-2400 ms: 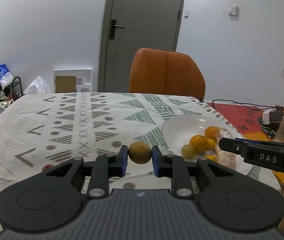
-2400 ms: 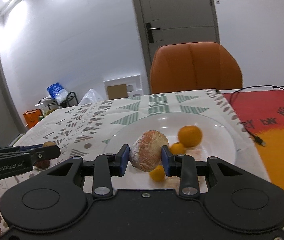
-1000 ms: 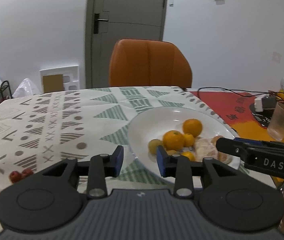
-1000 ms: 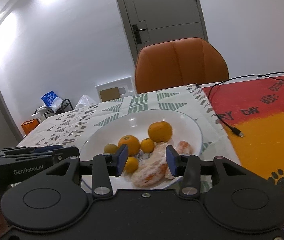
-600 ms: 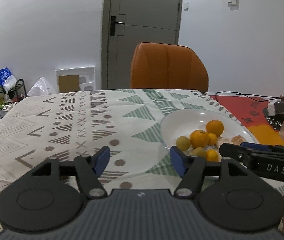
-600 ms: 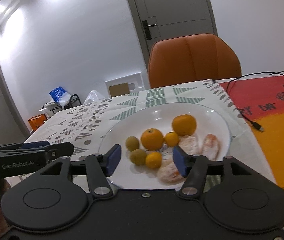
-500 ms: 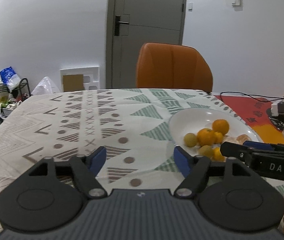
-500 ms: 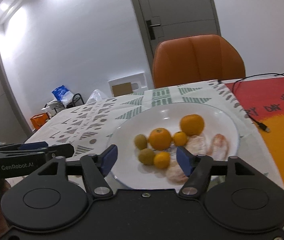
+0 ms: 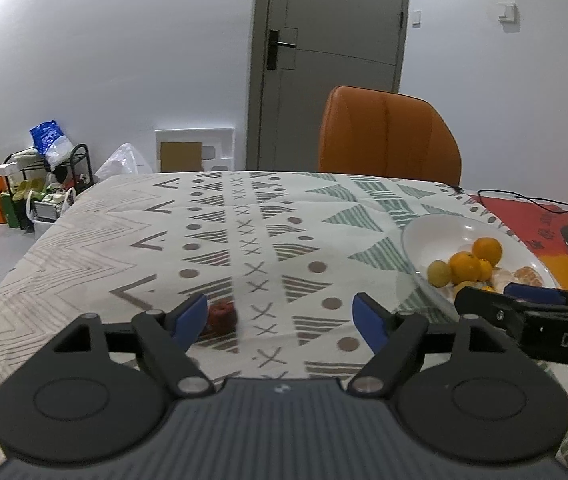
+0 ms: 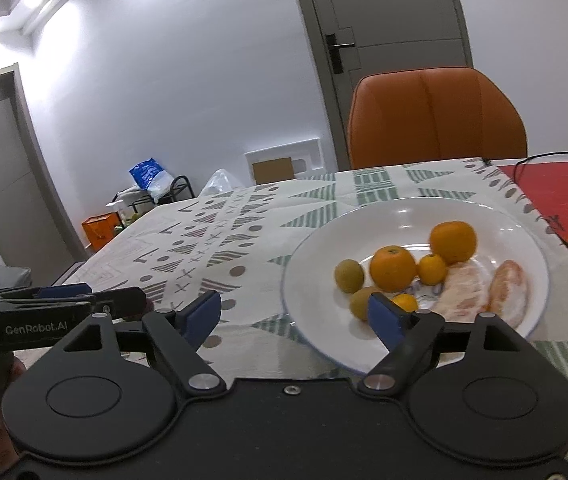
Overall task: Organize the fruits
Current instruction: 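Move both open tools back toward the two red apples, then grasp one red apple with the left tool while the right tool grasps the other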
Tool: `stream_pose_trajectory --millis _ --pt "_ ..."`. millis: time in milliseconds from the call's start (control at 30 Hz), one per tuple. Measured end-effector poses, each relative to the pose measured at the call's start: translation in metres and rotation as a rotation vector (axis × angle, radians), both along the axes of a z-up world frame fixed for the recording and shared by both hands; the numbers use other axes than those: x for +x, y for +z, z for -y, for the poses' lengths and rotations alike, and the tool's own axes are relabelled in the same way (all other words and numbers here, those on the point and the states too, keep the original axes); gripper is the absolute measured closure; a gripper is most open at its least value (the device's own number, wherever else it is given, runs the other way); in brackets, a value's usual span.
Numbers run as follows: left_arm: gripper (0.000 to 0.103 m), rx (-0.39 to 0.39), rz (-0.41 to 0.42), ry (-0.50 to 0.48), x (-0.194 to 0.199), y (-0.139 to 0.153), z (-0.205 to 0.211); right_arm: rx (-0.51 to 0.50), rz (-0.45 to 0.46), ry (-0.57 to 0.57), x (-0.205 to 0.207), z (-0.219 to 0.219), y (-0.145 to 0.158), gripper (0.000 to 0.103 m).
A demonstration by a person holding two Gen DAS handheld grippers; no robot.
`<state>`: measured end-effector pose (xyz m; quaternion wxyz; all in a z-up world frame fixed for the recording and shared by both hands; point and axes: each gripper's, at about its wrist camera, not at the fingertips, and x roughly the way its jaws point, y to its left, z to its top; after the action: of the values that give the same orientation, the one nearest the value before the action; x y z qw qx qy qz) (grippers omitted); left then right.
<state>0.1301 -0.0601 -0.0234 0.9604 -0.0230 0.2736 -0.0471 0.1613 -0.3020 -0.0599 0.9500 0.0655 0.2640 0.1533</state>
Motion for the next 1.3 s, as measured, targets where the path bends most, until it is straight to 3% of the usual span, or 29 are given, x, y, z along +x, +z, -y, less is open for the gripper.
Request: stream_pose_trajectory --millis 267,433,567,733,833,1100,1300 --pt "0.024 -0.018 -0.006 0.036 -0.003 -0.004 -0.024 -0.013 0.019 0.030 -0.003 -0.020 0.001 0.006" --pt "0.025 -0.029 -0.008 0.063 -0.002 -0.008 -0.035 -0.024 0.015 0.057 -0.001 -0.032 0.000 0.005" --pt "0.033 -0.048 -0.016 0.074 0.000 -0.012 -0.043 -0.032 0.014 0.073 0.001 -0.040 0.000 0.005" --pt "0.055 -0.067 -0.033 0.088 0.005 -0.018 -0.052 -0.041 0.013 0.086 0.005 -0.049 -0.001 0.005" --pt "0.063 -0.073 -0.041 0.101 0.008 -0.021 -0.058 -0.047 0.010 0.094 0.008 -0.054 -0.002 0.005" --pt "0.072 -0.088 -0.062 0.102 0.019 -0.032 -0.067 -0.067 -0.004 0.120 0.016 -0.069 -0.006 0.005" --pt "0.073 -0.099 -0.086 0.093 0.030 -0.040 -0.069 -0.085 -0.004 0.120 0.021 -0.078 -0.006 0.005"
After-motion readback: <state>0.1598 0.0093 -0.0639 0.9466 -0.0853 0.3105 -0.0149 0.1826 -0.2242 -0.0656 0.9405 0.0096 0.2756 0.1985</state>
